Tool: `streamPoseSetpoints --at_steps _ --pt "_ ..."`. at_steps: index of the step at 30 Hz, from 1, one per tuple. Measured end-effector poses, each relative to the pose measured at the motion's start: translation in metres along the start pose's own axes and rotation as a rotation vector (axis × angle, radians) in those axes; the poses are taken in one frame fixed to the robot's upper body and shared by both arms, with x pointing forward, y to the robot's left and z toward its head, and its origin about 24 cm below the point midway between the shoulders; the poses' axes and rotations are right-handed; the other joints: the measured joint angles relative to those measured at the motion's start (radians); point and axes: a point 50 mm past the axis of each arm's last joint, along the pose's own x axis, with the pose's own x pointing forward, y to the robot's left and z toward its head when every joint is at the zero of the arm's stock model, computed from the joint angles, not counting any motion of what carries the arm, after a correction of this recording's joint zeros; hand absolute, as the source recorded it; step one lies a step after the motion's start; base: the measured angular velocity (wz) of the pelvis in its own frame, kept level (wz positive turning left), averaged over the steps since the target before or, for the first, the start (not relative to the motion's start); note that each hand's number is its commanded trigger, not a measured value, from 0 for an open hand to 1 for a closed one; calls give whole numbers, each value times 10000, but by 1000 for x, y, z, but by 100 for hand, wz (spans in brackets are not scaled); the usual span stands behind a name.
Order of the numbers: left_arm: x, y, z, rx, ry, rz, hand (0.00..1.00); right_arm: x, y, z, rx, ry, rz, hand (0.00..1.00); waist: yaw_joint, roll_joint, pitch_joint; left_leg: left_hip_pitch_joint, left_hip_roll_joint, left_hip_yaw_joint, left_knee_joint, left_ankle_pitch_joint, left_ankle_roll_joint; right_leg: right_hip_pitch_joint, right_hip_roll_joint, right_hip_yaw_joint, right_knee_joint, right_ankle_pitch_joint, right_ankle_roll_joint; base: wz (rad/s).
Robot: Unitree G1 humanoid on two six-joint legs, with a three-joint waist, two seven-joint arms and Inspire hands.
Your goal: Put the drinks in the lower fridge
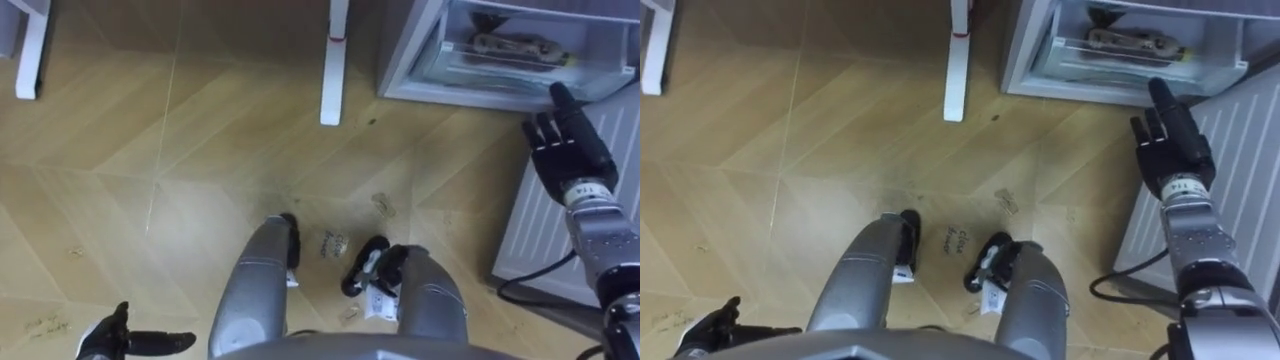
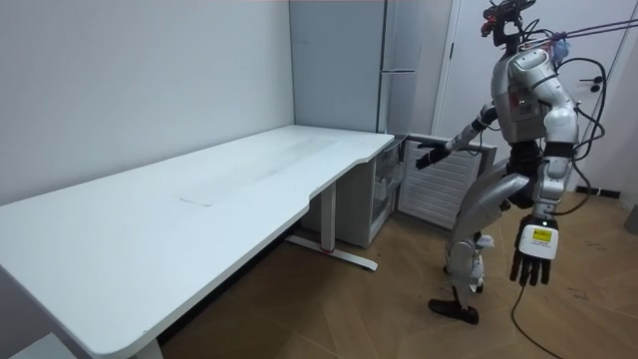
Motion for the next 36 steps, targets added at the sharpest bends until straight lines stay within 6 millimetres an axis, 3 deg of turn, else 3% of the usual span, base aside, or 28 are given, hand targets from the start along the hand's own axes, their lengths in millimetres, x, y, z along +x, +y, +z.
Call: streamPoseSetpoints --at_steps 5,8,10,15,18,20,23,31,36 --pt "1 -1 3 1 -6 85 0 4 4 0 78 -7 40 0 101 21 33 -207 0 62 18 -6 8 -271 -64 70 70 -9 -12 -1" --pt "2 -1 6 -239 -32 96 0 11 12 2 161 -76 69 0 85 39 65 -720 -63 172 537 -173 67 -872 -225 262 734 -191 -128 -3" --pt "2 0 8 -404 -85 132 0 16 19 5 413 -239 160 0 72 69 91 -1181 -95 166 1209 -427 120 -1333 -419 330 1462 -493 -164 2" --pt "2 -1 8 -232 -31 119 0 31 51 11 775 -382 1020 0 77 182 154 -2636 -81 180 3994 -1671 173 -2737 -995 761 4228 -1793 -209 -1" --pt "1 1 13 96 -178 61 0 37 67 14 813 -423 1455 0 102 216 163 -3445 -87 174 5355 -2181 244 -3464 -1352 905 5617 -2407 -265 12" --pt "1 -2 18 307 -293 -5 0 41 80 15 884 -464 1779 0 99 231 169 -3883 -110 175 5836 -2324 258 -3851 -1529 945 6144 -2625 -262 16" --pt "0 -9 25 468 -560 -250 0 44 94 18 935 -505 2139 0 116 237 173 -4192 -237 176 6114 -2336 281 -4118 -1796 955 6535 -2808 -233 17" --pt "-4 -13 27 565 -785 -505 0 46 103 23 912 -491 2386 0 202 234 175 -4185 -243 177 6086 -2291 210 -4164 -1825 997 6565 -2834 -325 0" --pt "-5 -8 28 387 -1039 -353 0 48 121 29 966 -551 2355 0 255 182 181 -3782 -422 210 4662 -1587 57 -3916 -1792 820 5450 -2267 -399 8"
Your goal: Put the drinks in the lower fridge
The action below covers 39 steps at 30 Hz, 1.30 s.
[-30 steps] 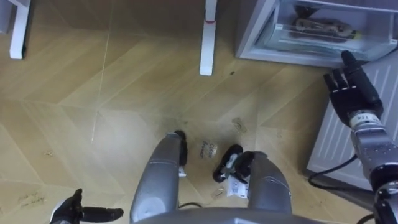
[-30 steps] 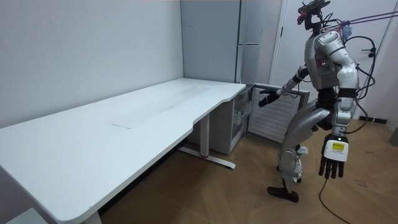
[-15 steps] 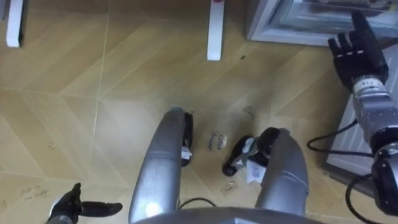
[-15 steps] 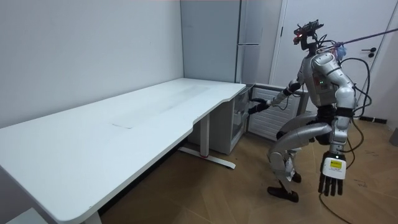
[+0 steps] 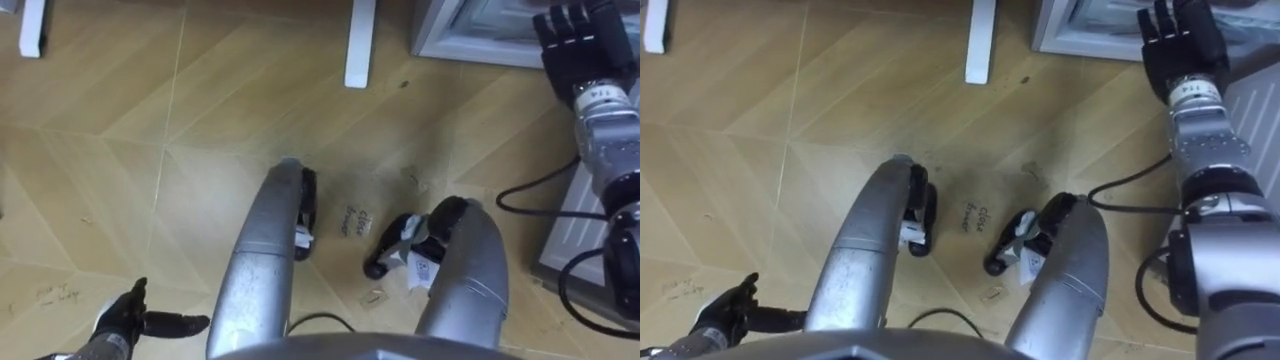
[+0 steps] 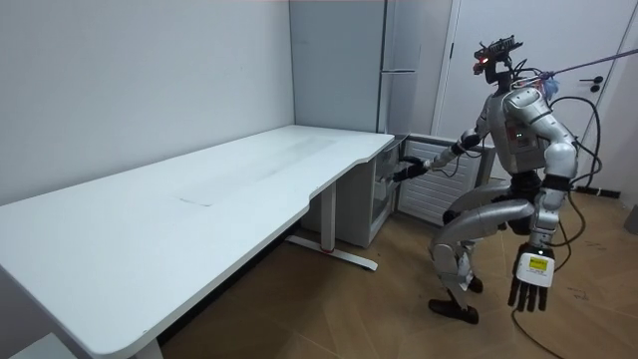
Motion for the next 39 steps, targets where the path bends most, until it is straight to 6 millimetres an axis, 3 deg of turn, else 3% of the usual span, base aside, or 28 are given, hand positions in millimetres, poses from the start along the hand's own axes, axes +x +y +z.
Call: streamPoseSetpoints --at_steps 5,7,13,17,21,23,25,28,32,36,39 --pt "-2 17 0 -414 -152 562 0 15 44 8 -451 -42 738 0 27 -24 20 786 -85 -138 -1793 821 -168 792 152 -525 -1502 680 -308 10" --pt "-4 24 -3 -519 -159 793 0 13 35 8 -641 100 213 0 83 -32 31 1111 -118 -278 -2239 991 -241 1138 297 -628 -1905 763 -252 15" --pt "-5 32 -5 -714 -127 1086 0 13 34 12 -827 34 -31 0 322 -19 30 1360 -92 -291 -2865 1322 -315 1269 351 -804 -2333 937 -422 1" --pt "-6 34 -11 -703 109 1123 0 13 35 14 -797 -127 -46 0 476 189 158 1440 -123 -358 -2998 1416 -355 1407 343 -897 -2409 924 -436 5" --pt "-7 38 -13 -624 200 1253 0 13 36 18 -405 -632 90 0 935 386 168 1480 -194 -581 -3314 1628 -477 1584 347 -1180 -2680 970 -442 12" --pt "-8 39 -18 -584 349 1279 0 12 29 18 -100 -923 -162 0 1002 574 197 1664 -188 -823 -3411 1635 -471 1935 438 -1455 -2910 993 -426 16" --pt "-9 39 -20 -588 459 1282 0 11 26 21 24 -1183 -267 0 1209 616 202 1779 -173 -911 -3612 1704 -485 2037 609 -1458 -3182 1113 -374 2" --pt "-10 40 -21 -565 467 1289 0 8 15 26 -27 -1404 -497 0 1382 685 201 2075 -224 -1008 -3982 1880 -492 2377 624 -1647 -3507 1254 -401 5" --pt "-9 40 -21 -492 475 1085 0 -2 -14 30 -736 -1282 -1430 0 1413 731 177 2839 -364 -1370 -4481 1927 -492 3291 771 -1934 -4101 1344 -254 15" --pt "-7 36 -22 -595 545 889 0 -14 -39 33 -1881 -775 -2265 0 1325 457 215 3836 -378 -1432 -5371 2188 -470 4186 1060 -1912 -4997 1640 -64 3" --pt "-5 34 -18 -725 415 870 0 -29 -63 30 -2800 -176 -2853 0 1169 194 188 4550 -320 -1431 -5819 2212 -409 4933 1270 -1957 -5626 1794 108 -3"
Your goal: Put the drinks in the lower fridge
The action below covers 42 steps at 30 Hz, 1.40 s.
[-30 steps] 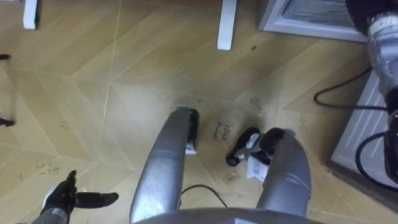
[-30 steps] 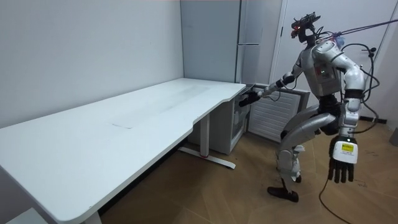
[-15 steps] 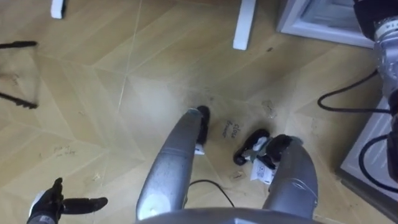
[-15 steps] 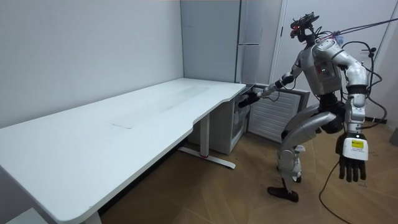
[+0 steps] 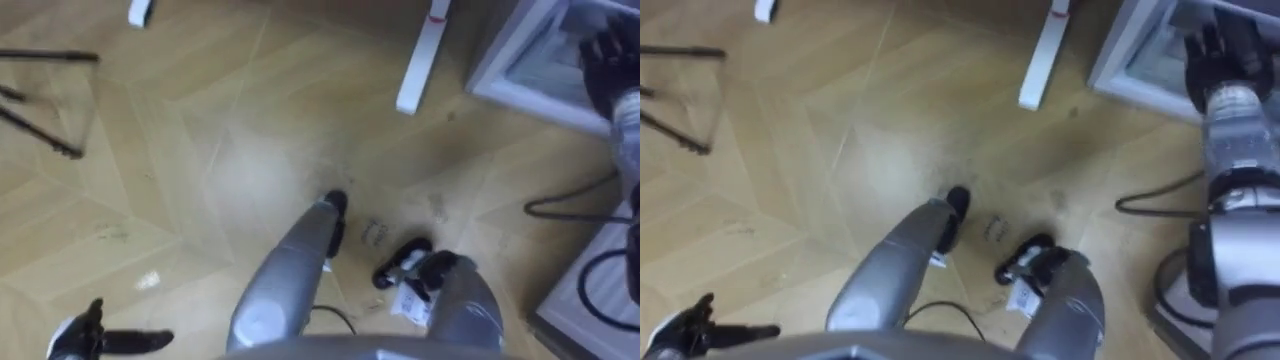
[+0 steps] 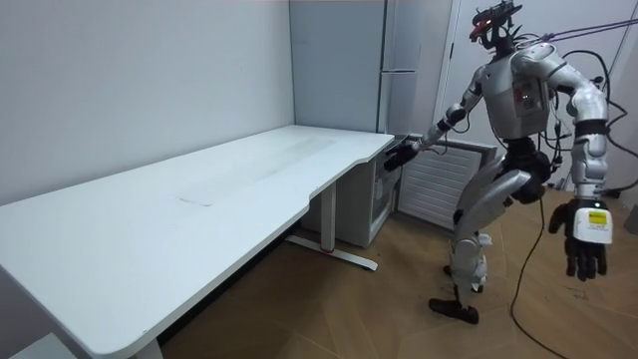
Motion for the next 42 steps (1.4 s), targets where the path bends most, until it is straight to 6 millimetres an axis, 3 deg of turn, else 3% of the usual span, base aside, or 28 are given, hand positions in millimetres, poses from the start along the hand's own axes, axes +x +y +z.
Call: streamPoseSetpoints --at_steps 2,4,5,9,12,15,17,20,24,28,32,35,42 --pt "2 -1 1 -290 -41 107 0 -7 -20 -7 -455 369 -483 0 -184 -217 -14 605 28 70 -381 8 52 548 129 21 -460 120 153 -12" --pt "2 -2 -5 -461 138 207 0 -15 -38 -12 -967 730 -945 0 -391 -444 -118 1208 124 312 -699 -64 163 1087 282 167 -910 245 319 -27" --pt "1 -2 -9 -516 249 267 0 -21 -51 -16 -1272 954 -1251 0 -557 -651 -253 1609 155 446 -1028 -75 190 1396 383 280 -1248 337 417 -28" --pt "0 -7 -22 -1089 597 569 0 -44 -91 -18 -2191 1115 -2550 0 -1167 -875 -409 3251 288 803 -1899 -167 348 2984 857 501 -2620 762 791 -28" --pt "-1 -11 -30 -1479 824 880 0 -62 -115 -18 -3958 1329 -3404 0 -1482 -1003 -464 4495 324 1161 -2629 -164 426 4013 1103 866 -3502 1056 1004 -37" --pt "-3 -14 -38 -2091 1003 1131 0 -72 -125 -16 -5264 1340 -3882 0 -1731 -1136 -491 5402 321 1539 -3205 -147 456 4571 1209 1372 -3902 1223 1126 -48" --pt "-3 -13 -41 -2327 1098 1280 0 -73 -121 -9 -5821 965 -3985 0 -2025 -1206 -535 5731 312 1650 -3386 -142 463 4751 1236 1530 -4040 1268 1175 -33" --pt "-6 -15 -49 -2502 1329 1534 0 -72 -110 9 -6514 -128 -4250 0 -2349 -1285 -513 6413 298 1886 -3685 -142 464 5223 1273 1815 -4217 1314 1238 -29" --pt "-7 -15 -48 -2402 1218 1656 0 -74 -94 35 -7348 -1863 -4712 0 -2720 -1458 -558 6799 324 1910 -3923 -143 465 5421 1384 2105 -4391 1322 1257 -18" --pt "-7 -12 -48 -2451 1177 1968 0 -81 -100 54 -7036 -2938 -5977 0 -2956 -1510 -546 7040 373 1897 -4105 -149 474 5743 1512 2121 -4679 1403 1256 0" --pt "-6 -9 -39 -2489 928 2034 0 -87 -116 58 -7102 -2765 -6957 0 -3220 -1566 -546 7051 435 1896 -4176 -152 479 5780 1596 2119 -4807 1482 1216 0" --pt "-4 -8 -31 -2539 574 2042 0 -96 -137 59 -7216 -2280 -7838 0 -3312 -1573 -591 6901 507 1909 -4176 -150 474 5755 1724 2121 -5032 1656 1185 -2" --pt "-4 -9 -31 -2575 634 1819 0 -120 -178 46 -6361 -801 -9336 0 -3363 -1410 -626 6943 512 2005 -4208 -151 473 5716 1768 2363 -5073 1669 1188 -6"
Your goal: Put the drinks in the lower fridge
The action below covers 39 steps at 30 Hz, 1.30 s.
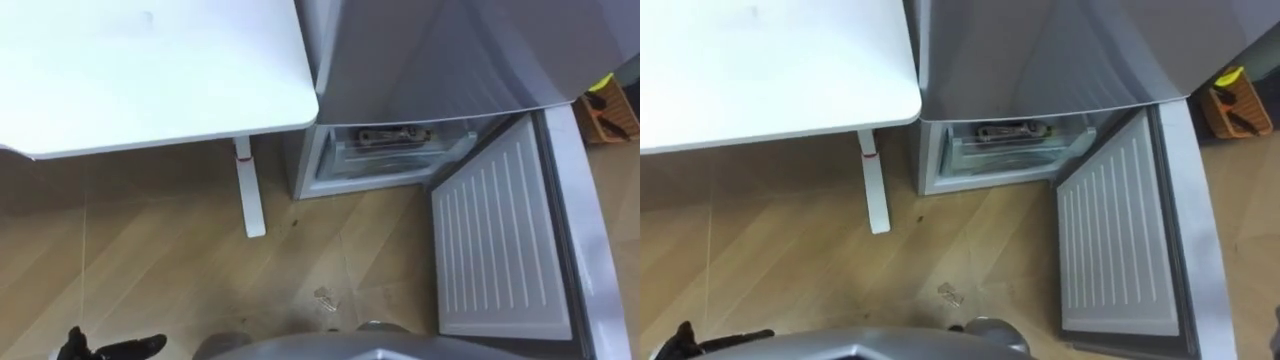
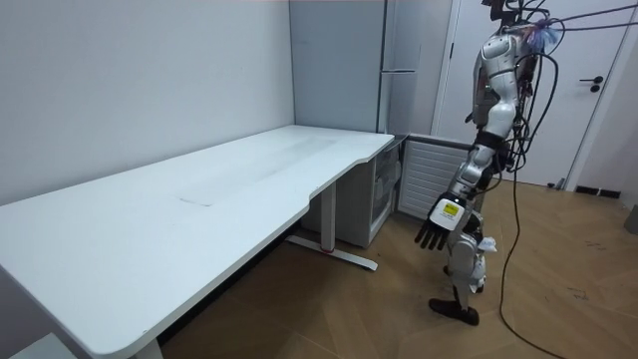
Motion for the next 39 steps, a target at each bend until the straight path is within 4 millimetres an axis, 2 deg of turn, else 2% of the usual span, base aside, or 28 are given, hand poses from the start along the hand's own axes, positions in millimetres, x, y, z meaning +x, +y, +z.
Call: streamPoseSetpoints --at_steps 4,6,7,8,11,14,19,22,25,27,31,32,34,35,37,39 --pt "0 3 -6 -166 389 -168 0 1 -12 -21 -357 999 119 0 108 107 -4 266 7 42 -22 -3 -3 157 34 159 -36 1 0 -10" --pt "-3 7 -15 -215 722 -220 0 0 -20 -32 -337 1499 269 0 135 149 47 474 26 40 -33 -22 -26 490 81 162 -221 20 8 2" --pt "-3 8 -17 -201 789 -231 0 0 -22 -35 -393 1584 318 0 136 246 89 510 42 38 -23 -52 -35 547 94 150 -270 17 10 5" --pt "-4 8 -19 -85 857 -313 0 -2 -25 -43 -412 1814 468 0 137 246 54 526 72 -6 4 -105 -47 588 127 112 -342 12 12 9" --pt "-4 6 -20 289 922 -553 0 -10 -26 -72 241 2940 962 0 143 281 50 521 88 -140 -19 -128 -54 639 164 42 -343 22 -8 6" --pt "-5 5 -24 611 1022 -647 0 -13 -26 -78 841 3140 1586 0 229 316 86 526 105 -121 -20 -128 -55 610 185 84 -339 42 -35 -4" --pt "-7 5 -33 822 1410 -780 0 -17 -14 -84 1412 3343 3136 0 359 335 93 533 152 14 -21 -133 -66 582 245 226 -378 104 -73 -9" --pt "-5 0 -27 1127 1271 -1040 0 -21 3 -80 750 3095 4522 0 557 430 108 546 164 66 7 -134 -68 526 260 307 -349 114 -88 -8" --pt "-1 -8 -19 1132 1035 -1342 0 -26 23 -75 -277 2846 6133 0 725 471 159 689 167 89 -32 -128 -74 587 262 319 -349 117 -92 -1" --pt "1 -18 -9 1429 723 -1651 0 -35 49 -67 -1239 2357 7627 0 881 466 159 682 169 138 -33 -123 -78 556 270 409 -305 120 -98 -12" --pt "2 -29 -4 1777 488 -2032 0 -56 83 -67 -2531 1960 9426 0 963 486 159 593 178 142 3 -121 -79 437 296 467 -309 170 -116 -11" --pt "2 -32 -4 1951 498 -2159 0 -65 95 -68 -2505 1930 9968 0 1009 460 197 576 191 144 2 -121 -79 427 318 493 -319 223 -128 -15" --pt "2 -40 -1 2255 399 -2465 0 -80 112 -68 -2602 1734 10727 0 1171 457 193 444 217 183 53 -122 -79 276 360 626 -338 320 -143 -25" --pt "3 -45 3 2410 282 -2670 0 -91 124 -67 -2798 1486 11342 0 1410 475 203 435 241 205 43 -122 -79 159 392 734 -335 386 -174 -30" --pt "4 -50 7 2557 209 -2848 0 -110 141 -67 -2876 1163 12256 0 1605 508 213 373 271 185 49 -124 -82 141 430 775 -355 421 -206 -19" --pt "5 -56 12 2776 162 -3047 0 -151 172 -64 -2849 562 14459 0 2026 598 251 363 353 235 53 -150 -138 123 533 850 -399 450 -245 -5"
